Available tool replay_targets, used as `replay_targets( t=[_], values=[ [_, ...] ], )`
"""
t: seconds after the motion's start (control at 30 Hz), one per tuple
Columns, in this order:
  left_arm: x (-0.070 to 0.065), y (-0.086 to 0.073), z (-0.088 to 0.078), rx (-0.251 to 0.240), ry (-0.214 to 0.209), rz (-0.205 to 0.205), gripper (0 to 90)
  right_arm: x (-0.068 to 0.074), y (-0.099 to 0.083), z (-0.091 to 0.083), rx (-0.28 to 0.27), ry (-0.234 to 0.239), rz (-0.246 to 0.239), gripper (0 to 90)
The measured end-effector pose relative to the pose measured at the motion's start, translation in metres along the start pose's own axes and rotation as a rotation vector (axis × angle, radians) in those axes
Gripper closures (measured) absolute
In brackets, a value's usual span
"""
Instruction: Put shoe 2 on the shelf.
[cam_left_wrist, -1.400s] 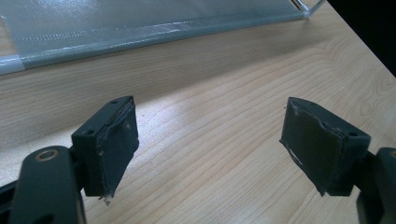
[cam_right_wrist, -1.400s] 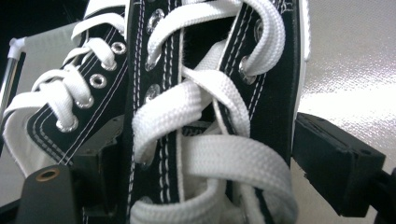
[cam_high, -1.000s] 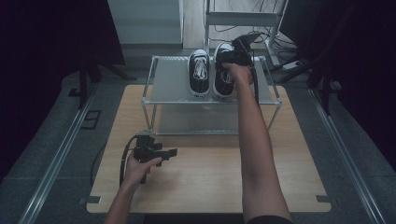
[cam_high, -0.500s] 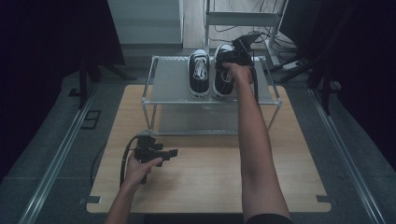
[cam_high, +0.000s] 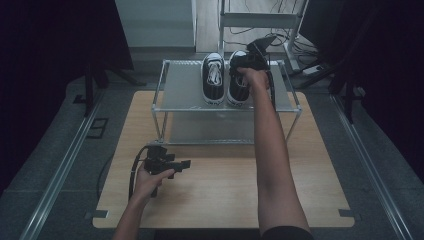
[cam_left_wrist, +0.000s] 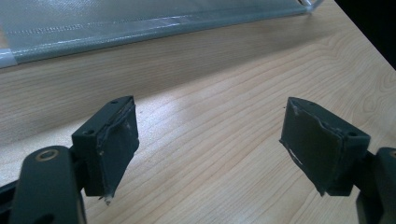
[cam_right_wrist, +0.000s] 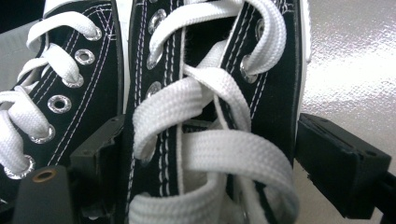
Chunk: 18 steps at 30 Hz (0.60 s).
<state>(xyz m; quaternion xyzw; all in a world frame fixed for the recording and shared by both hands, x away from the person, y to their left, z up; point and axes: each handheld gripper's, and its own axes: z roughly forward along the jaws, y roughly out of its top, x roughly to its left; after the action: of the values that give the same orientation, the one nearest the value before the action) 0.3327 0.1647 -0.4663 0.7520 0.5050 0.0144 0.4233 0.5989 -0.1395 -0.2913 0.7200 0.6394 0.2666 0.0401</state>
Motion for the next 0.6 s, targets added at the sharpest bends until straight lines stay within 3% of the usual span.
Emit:
replay_targets(
  t=[0.6],
  values=[
    [-0.0007,-0.0002,0.0014,0.005,0.002,0.003,19.5,0.0051,0.0021,0.0045,0.028,-0.022,-0.029,12.5]
  ],
)
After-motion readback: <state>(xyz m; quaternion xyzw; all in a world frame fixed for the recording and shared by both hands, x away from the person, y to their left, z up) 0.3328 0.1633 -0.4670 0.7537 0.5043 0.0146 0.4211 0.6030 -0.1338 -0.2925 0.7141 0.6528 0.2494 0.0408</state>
